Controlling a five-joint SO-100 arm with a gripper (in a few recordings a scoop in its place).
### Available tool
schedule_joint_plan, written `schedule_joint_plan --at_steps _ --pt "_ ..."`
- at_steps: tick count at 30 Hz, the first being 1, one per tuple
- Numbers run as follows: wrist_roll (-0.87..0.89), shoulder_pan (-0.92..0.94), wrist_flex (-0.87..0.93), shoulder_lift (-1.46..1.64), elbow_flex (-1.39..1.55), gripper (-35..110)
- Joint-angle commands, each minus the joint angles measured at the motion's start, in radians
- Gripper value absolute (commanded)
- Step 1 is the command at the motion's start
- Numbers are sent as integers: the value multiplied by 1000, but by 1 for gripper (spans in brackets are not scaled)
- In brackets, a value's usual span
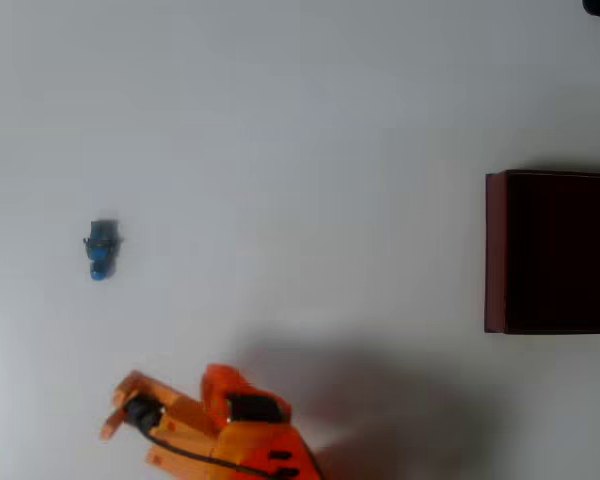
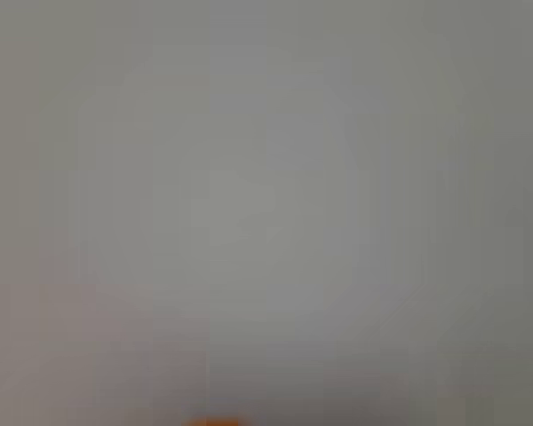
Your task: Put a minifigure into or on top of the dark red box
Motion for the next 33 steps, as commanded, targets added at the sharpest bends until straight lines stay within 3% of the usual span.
schedule_joint_plan --at_steps 1,5,9,12,16,19,23,33 --pt "321 20 74 -3 -78 11" --pt "634 -43 78 -21 -92 15" --pt "850 -107 -44 -175 -109 15" --pt "1015 -164 -81 -505 -284 17" --pt "1195 -250 12 -1003 -661 19" --pt "1307 -287 61 -1215 -831 19" --pt "1459 -295 21 -1262 -833 20" --pt "1559 -250 2 -1496 -973 22"
